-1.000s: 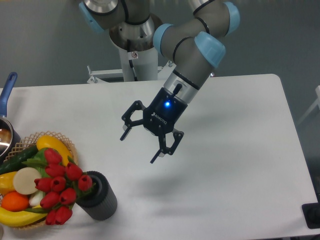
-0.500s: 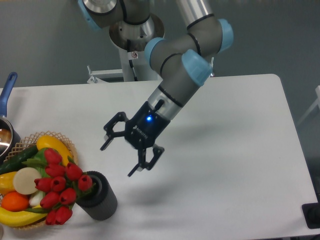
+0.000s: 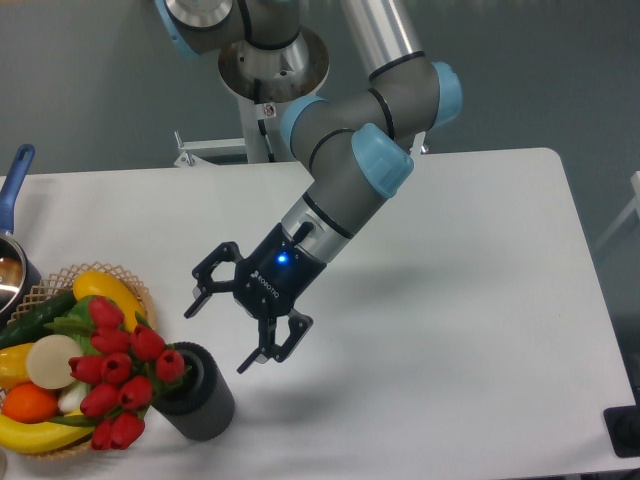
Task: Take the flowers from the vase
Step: 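Align the open gripper above the tulip stems at the vase rim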
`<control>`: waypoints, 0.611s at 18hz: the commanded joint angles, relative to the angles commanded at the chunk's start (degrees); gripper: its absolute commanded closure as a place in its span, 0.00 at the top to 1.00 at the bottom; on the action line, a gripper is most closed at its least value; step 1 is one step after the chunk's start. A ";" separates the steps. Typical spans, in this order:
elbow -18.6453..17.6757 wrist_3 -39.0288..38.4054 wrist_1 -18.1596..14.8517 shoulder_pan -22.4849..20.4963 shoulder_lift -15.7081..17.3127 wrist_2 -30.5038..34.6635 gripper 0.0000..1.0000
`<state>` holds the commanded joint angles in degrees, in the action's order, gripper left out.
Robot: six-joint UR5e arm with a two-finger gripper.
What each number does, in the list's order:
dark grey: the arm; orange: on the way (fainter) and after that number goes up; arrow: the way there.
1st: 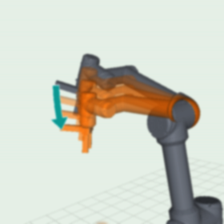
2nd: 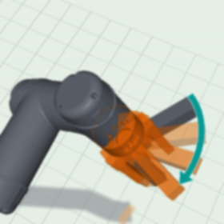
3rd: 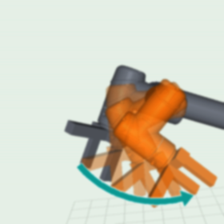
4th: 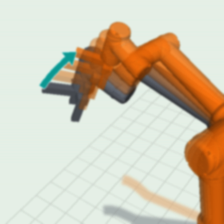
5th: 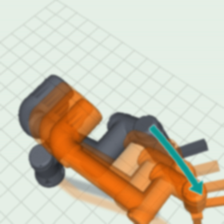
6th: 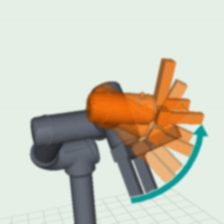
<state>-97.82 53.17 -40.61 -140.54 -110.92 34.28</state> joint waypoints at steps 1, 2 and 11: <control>0.26 -0.09 0.00 0.00 -0.17 0.00 1.00; 0.35 -0.09 0.00 0.00 -0.18 0.00 1.00; 0.53 -0.09 0.00 0.26 -0.18 0.00 1.00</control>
<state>-97.29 53.09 -40.61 -140.27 -111.09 34.28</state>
